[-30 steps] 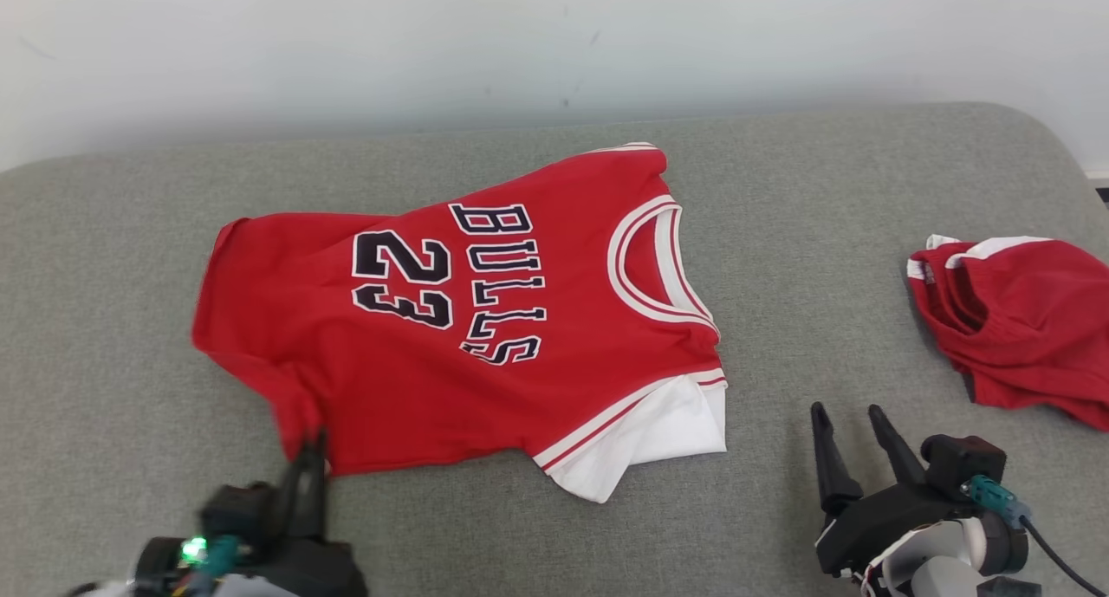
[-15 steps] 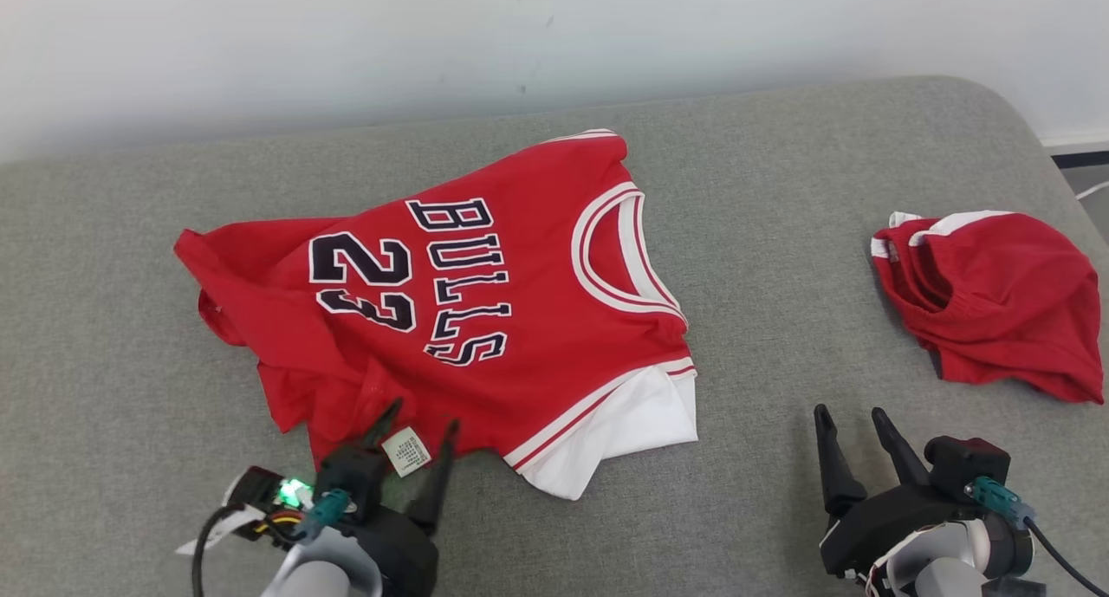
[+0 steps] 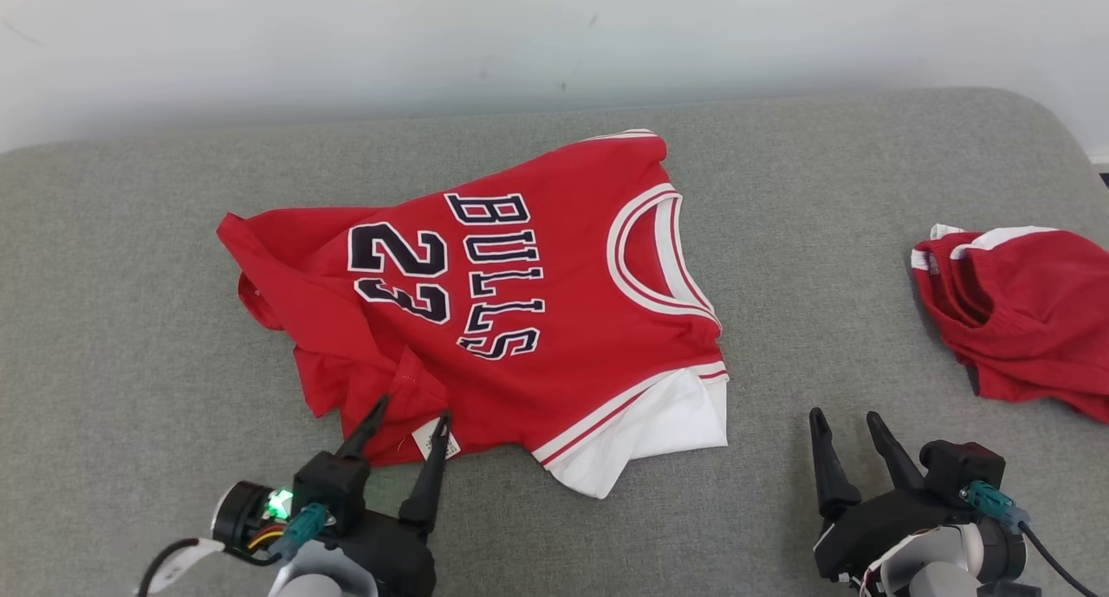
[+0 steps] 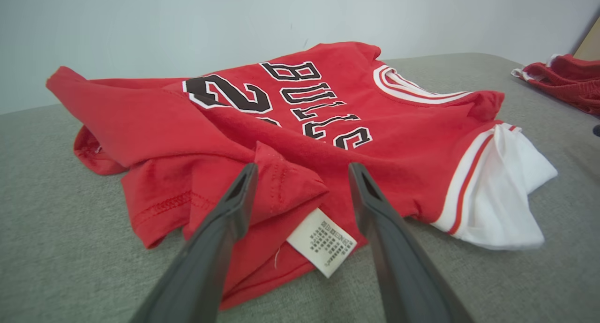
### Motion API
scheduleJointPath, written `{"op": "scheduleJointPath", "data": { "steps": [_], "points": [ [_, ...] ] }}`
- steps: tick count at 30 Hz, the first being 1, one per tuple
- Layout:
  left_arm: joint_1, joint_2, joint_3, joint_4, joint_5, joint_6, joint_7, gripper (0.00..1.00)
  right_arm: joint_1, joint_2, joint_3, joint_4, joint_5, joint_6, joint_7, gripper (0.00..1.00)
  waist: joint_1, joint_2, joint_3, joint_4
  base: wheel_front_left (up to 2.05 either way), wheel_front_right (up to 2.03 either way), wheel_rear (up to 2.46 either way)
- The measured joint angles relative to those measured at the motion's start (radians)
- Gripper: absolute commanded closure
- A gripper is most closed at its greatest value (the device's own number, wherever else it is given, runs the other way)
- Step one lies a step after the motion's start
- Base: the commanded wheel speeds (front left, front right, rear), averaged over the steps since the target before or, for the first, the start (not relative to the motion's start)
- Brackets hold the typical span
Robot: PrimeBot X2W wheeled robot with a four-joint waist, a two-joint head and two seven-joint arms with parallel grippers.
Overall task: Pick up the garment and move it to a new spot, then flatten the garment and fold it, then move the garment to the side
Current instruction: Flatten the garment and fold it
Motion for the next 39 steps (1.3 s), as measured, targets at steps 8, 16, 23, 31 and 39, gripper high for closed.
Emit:
{"op": "scheduleJointPath", "data": {
  "steps": [8,16,23,31,39],
  "points": [
    [-0.015,0.005,0.045,0.027,-0.013,-0.017,0.000,0.00,-0.001,-0.001,0.010,-0.001,0.001,0.000,0.000,0.00,0.0000,0.0000,0.008,-0.007,0.00,0.00,0.00],
    [-0.073,0.002,0.069,0.110,-0.033,-0.027,0.000,0.00,-0.011,-0.007,0.015,0.001,0.004,0.000,0.000,0.00,0.0000,0.0001,0.016,-0.030,0.00,0.00,0.00],
    [-0.096,0.000,0.082,0.153,-0.050,-0.036,0.000,0.59,-0.011,-0.007,0.005,-0.008,0.004,0.000,0.000,0.00,0.0000,0.0000,0.024,-0.038,0.00,0.00,0.00],
    [-0.100,-0.001,0.071,0.144,-0.051,-0.053,0.000,1.00,-0.012,-0.004,0.000,-0.008,0.000,0.000,0.000,0.00,0.0000,0.0000,0.028,-0.023,0.00,0.00,0.00],
    [-0.051,-0.001,0.118,-0.058,-0.051,-0.045,0.000,1.00,0.004,-0.008,-0.017,-0.004,0.000,0.000,0.000,0.00,0.0000,0.0000,0.020,0.008,0.00,0.00,0.00]
  ]
}}
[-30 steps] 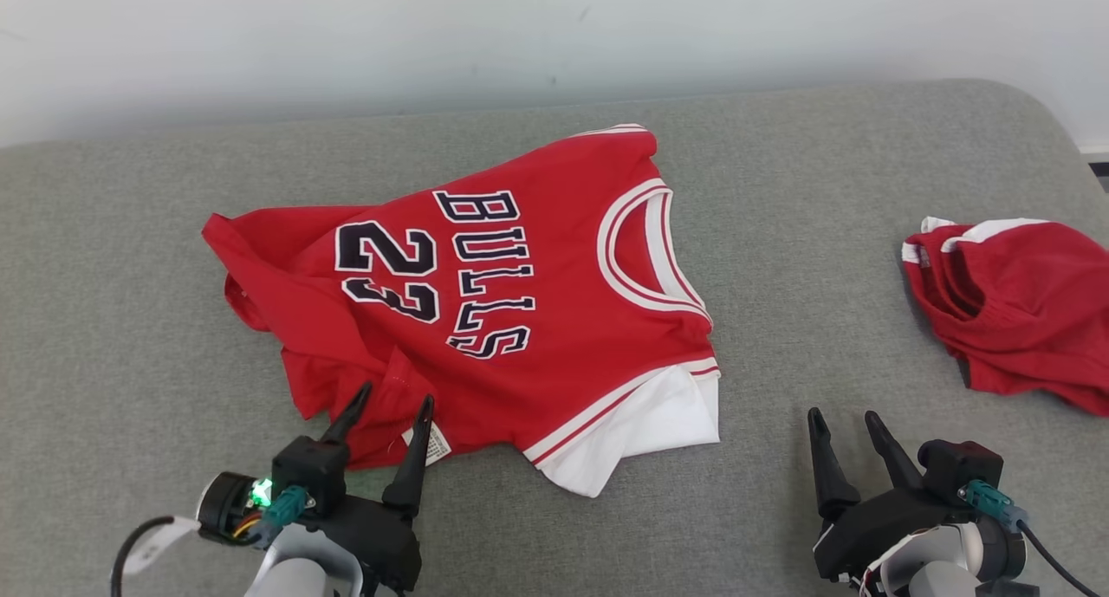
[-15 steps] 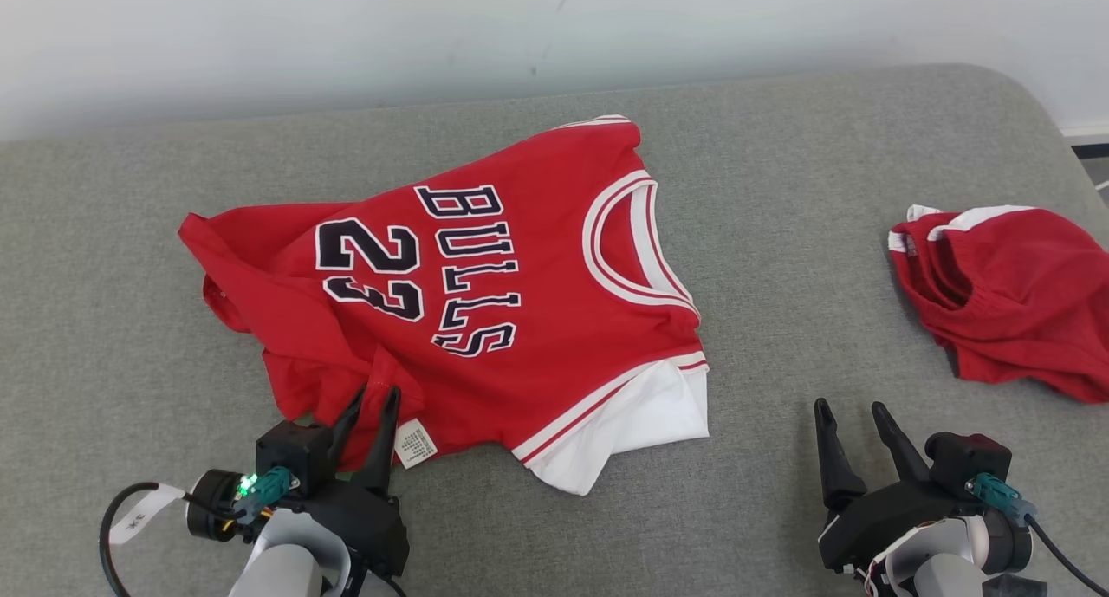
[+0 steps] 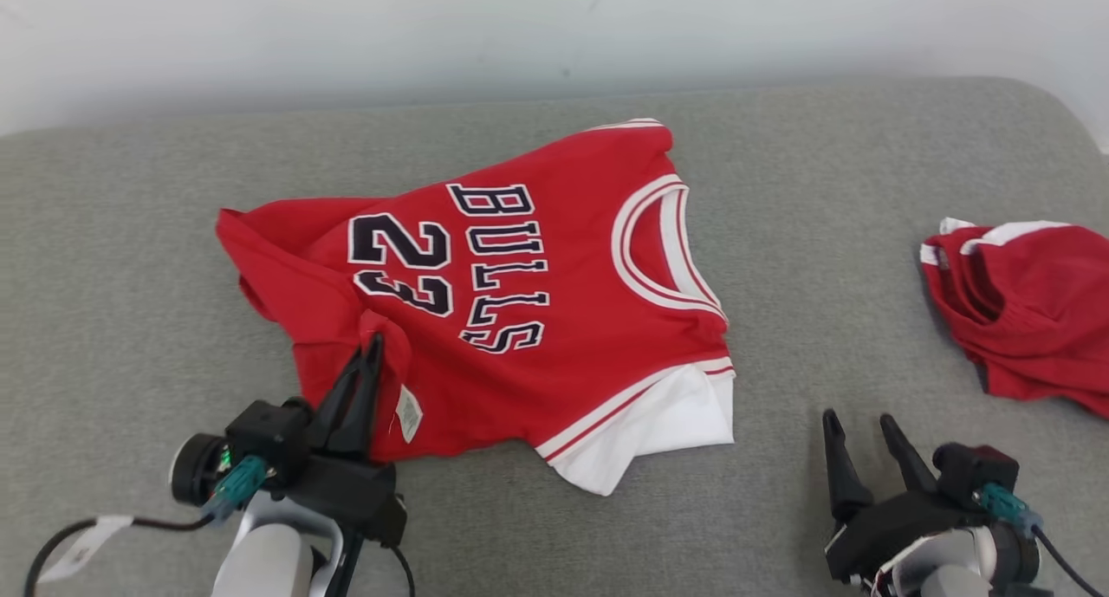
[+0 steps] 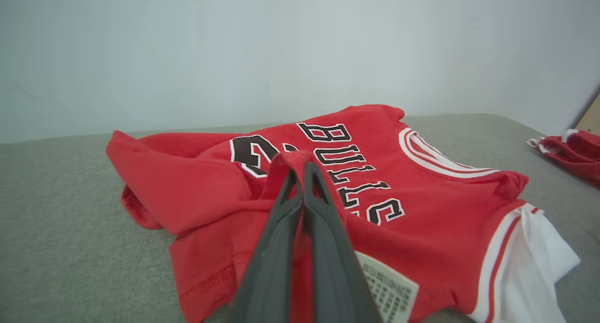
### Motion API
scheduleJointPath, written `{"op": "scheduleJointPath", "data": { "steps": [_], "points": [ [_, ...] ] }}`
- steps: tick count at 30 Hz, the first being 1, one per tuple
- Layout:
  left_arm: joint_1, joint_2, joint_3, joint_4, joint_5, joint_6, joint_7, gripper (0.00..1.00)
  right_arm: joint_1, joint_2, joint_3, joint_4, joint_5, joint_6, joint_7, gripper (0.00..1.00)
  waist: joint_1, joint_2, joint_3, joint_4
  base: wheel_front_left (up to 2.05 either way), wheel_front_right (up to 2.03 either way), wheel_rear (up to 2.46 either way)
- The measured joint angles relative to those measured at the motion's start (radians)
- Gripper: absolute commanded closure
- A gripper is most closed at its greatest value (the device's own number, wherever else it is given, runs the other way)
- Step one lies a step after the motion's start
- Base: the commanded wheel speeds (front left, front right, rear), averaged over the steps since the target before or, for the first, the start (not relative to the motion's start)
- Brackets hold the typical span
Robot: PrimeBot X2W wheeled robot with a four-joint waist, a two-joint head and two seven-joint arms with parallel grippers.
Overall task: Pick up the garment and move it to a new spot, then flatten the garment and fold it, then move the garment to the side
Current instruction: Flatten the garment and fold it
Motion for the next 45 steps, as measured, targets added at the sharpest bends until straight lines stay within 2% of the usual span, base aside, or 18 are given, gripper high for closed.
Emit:
{"op": "scheduleJointPath", "data": {
  "steps": [7,15,17,18,21,24,28,36,45],
  "points": [
    [0.098,0.015,0.065,-0.071,0.021,-0.001,0.000,1.00,0.013,-0.005,0.001,0.002,0.001,0.000,0.000,0.00,0.0000,0.0000,-0.022,0.059,0.00,0.00,0.00],
    [0.164,0.093,0.118,0.006,0.057,-0.013,0.000,1.00,0.020,-0.002,0.018,-0.004,0.001,0.000,0.000,0.00,-0.0001,0.0000,-0.053,0.108,0.00,0.00,0.00],
    [0.164,0.107,0.119,0.064,0.076,-0.013,0.000,0.25,0.021,-0.006,0.029,-0.004,0.001,0.000,0.000,0.00,-0.0001,0.0000,-0.057,0.109,0.00,0.00,0.00],
    [0.165,0.114,0.129,0.103,0.076,0.000,0.000,0.00,0.021,-0.007,0.035,-0.005,0.002,0.000,0.000,0.00,0.0000,0.0000,-0.058,0.107,0.00,0.00,0.00],
    [0.170,0.135,0.162,0.196,0.075,0.038,0.000,0.00,0.021,-0.013,0.045,-0.008,0.007,0.000,0.000,0.00,-0.0001,0.0000,-0.058,0.093,0.00,0.00,0.00],
    [0.173,0.132,0.186,0.215,0.067,0.064,0.000,0.00,0.021,-0.019,0.047,-0.011,0.012,0.000,0.000,0.00,-0.0001,0.0000,-0.057,0.081,0.00,0.00,0.00],
    [0.193,0.095,0.218,0.198,0.039,0.102,0.000,0.00,0.025,-0.026,0.051,-0.020,0.014,0.000,0.000,0.00,0.0000,0.0000,-0.058,0.073,0.00,0.00,0.00],
    [0.225,0.033,0.229,0.043,0.035,0.115,0.000,0.00,0.021,-0.019,0.090,-0.038,0.019,0.000,0.000,0.00,-0.0001,-0.0001,-0.056,0.101,0.00,0.00,0.00],
    [0.241,0.007,0.190,0.000,0.035,0.096,0.000,0.00,-0.025,-0.033,0.158,-0.012,0.029,0.000,0.000,0.00,0.0000,0.0000,-0.046,0.142,0.00,0.00,0.00]
  ]
}}
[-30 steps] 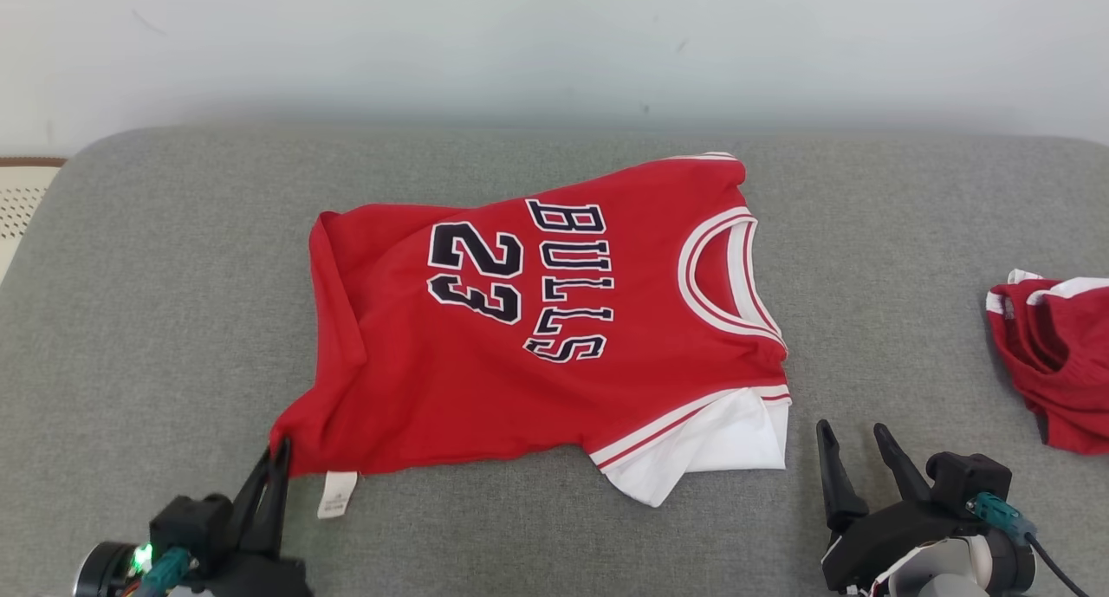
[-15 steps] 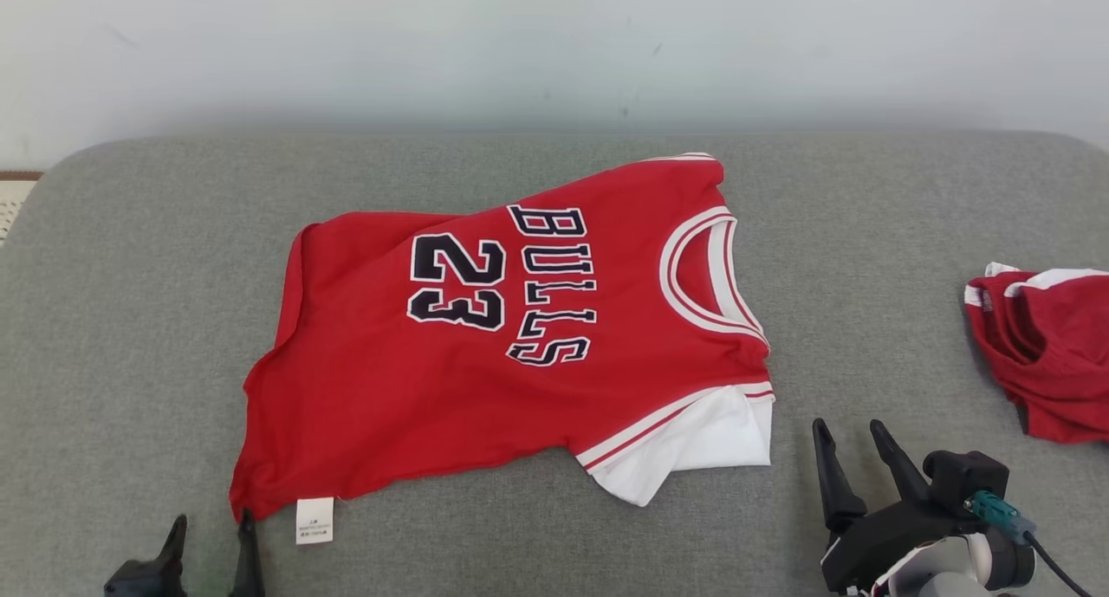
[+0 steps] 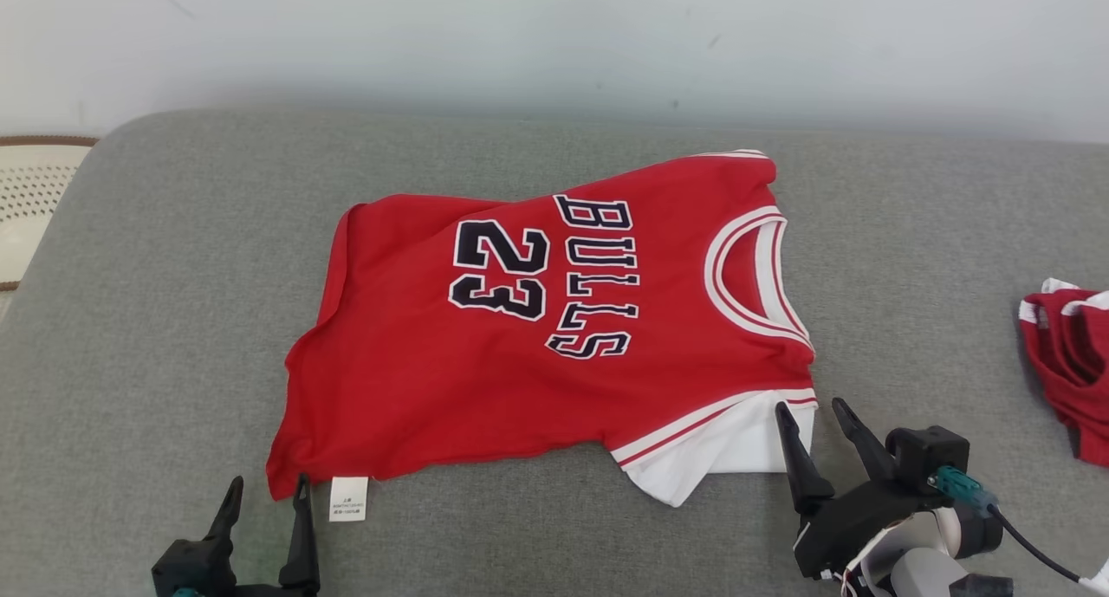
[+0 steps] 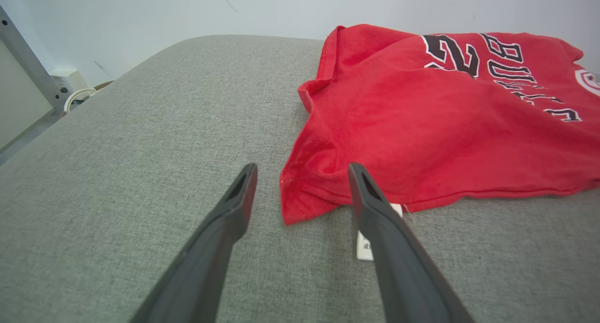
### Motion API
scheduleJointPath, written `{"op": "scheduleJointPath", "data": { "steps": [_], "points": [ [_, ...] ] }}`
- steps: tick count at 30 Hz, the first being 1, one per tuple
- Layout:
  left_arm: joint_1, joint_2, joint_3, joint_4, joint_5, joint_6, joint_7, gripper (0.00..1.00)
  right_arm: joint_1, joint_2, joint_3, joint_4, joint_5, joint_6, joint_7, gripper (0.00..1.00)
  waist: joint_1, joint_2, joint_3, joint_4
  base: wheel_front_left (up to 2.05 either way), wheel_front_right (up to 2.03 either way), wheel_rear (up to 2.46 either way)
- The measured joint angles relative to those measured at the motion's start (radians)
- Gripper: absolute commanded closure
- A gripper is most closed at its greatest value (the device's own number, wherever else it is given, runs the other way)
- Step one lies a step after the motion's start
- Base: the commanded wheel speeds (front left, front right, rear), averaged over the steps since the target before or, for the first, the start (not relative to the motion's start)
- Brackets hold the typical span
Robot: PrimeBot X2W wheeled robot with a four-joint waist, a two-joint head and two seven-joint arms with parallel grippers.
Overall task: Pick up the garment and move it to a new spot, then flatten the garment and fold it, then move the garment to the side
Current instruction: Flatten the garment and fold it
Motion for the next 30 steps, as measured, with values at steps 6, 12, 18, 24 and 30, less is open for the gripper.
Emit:
{"op": "scheduleJointPath", "data": {
  "steps": [6,12,18,24,30],
  "points": [
    [-0.001,-0.005,-0.021,-0.008,-0.006,-0.007,0.000,0.00,-0.034,-0.016,0.044,0.036,-0.001,0.000,0.000,0.00,0.0000,0.0000,0.010,0.031,0.00,0.00,0.00],
    [0.000,-0.006,-0.027,-0.011,-0.014,-0.008,0.000,0.00,-0.062,-0.019,0.068,0.091,-0.006,0.000,0.000,0.00,0.0000,0.0000,0.017,0.054,0.00,0.00,0.00],
    [0.000,-0.006,-0.033,-0.014,-0.027,-0.008,0.000,0.00,-0.077,-0.019,0.077,0.111,-0.009,0.000,0.000,0.70,0.0000,0.0000,0.025,0.064,0.00,0.00,0.00],
    [0.000,-0.006,-0.038,-0.017,-0.033,-0.008,0.000,0.00,-0.076,-0.022,0.079,0.095,-0.010,0.000,0.000,1.00,0.0000,0.0000,0.026,0.055,0.00,0.00,0.00],
    [0.002,-0.007,-0.042,-0.015,-0.043,-0.016,0.000,0.00,-0.042,-0.031,0.088,0.049,0.001,0.000,0.000,1.00,0.0000,0.0000,0.007,0.035,0.00,0.00,0.00]
  ]
}}
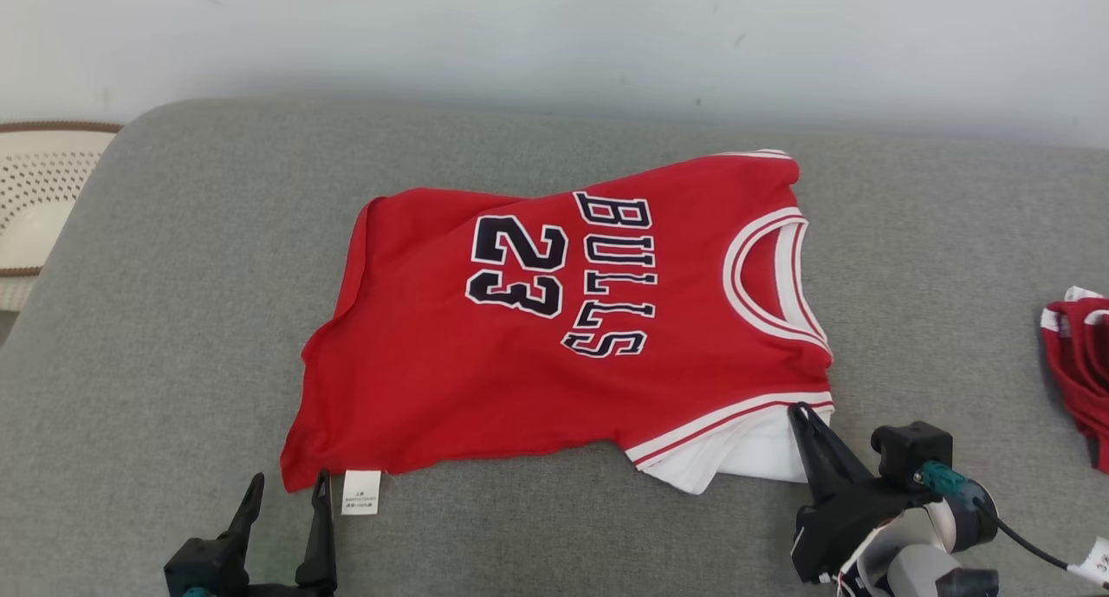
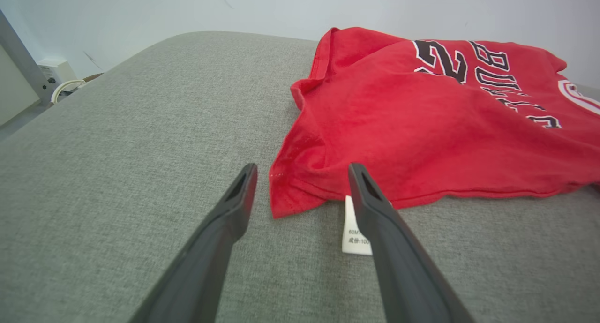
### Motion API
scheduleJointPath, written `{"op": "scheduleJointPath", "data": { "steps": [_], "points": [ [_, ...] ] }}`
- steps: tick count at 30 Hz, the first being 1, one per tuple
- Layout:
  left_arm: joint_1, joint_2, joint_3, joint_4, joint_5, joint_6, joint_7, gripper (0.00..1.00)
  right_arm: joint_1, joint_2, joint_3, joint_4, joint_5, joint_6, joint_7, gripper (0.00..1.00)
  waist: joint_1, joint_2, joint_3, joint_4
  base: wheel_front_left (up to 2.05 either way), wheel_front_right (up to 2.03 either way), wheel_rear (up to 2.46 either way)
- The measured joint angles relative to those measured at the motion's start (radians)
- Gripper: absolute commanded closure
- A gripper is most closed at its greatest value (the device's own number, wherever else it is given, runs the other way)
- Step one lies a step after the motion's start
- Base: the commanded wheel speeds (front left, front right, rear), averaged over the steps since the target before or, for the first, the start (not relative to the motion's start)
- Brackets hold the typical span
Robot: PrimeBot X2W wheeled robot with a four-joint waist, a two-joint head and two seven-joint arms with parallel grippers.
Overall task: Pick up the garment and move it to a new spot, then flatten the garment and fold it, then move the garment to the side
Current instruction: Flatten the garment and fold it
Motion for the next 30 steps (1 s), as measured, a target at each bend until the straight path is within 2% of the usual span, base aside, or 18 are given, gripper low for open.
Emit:
{"op": "scheduleJointPath", "data": {
  "steps": [8,9,10,11,12,21,30],
  "points": [
    [0.031,0.000,0.009,0.010,-0.003,-0.017,0.000,0.00,0.091,-0.020,0.041,-0.087,0.021,0.000,0.000,1.00,0.0000,0.0000,-0.044,-0.035,0.00,0.00,0.00],
    [0.040,0.000,0.010,0.011,-0.007,-0.019,0.000,0.00,0.104,-0.021,0.048,-0.093,0.028,0.000,0.000,0.89,0.0000,0.0000,-0.050,-0.040,0.00,0.00,0.00],
    [0.046,0.000,0.011,0.014,-0.008,-0.020,0.000,0.00,0.118,-0.024,0.056,-0.101,0.036,0.000,0.000,0.66,-0.0001,0.0000,-0.056,-0.046,0.00,0.00,0.00],
    [0.049,0.000,0.013,0.016,-0.008,-0.024,0.000,0.00,0.135,-0.029,0.067,-0.111,0.044,0.000,0.000,0.50,0.0000,0.0000,-0.063,-0.051,0.00,0.00,0.00],
    [0.054,0.000,0.015,0.017,-0.008,-0.024,0.000,0.00,0.151,-0.035,0.075,-0.118,0.048,0.000,0.000,0.00,0.0000,-0.0001,-0.070,-0.056,0.00,0.00,0.00],
    [0.090,0.000,0.033,0.035,-0.011,-0.031,0.000,0.00,0.285,-0.086,0.013,-0.140,0.087,0.000,0.000,0.00,-0.0002,-0.0001,-0.121,-0.093,0.00,0.00,0.00],
    [0.108,0.000,0.050,0.023,-0.006,-0.012,0.000,0.00,0.283,-0.034,-0.058,-0.183,0.044,0.000,0.000,0.00,-0.0001,-0.0001,-0.154,-0.109,0.00,0.00,0.00]
  ]
}}
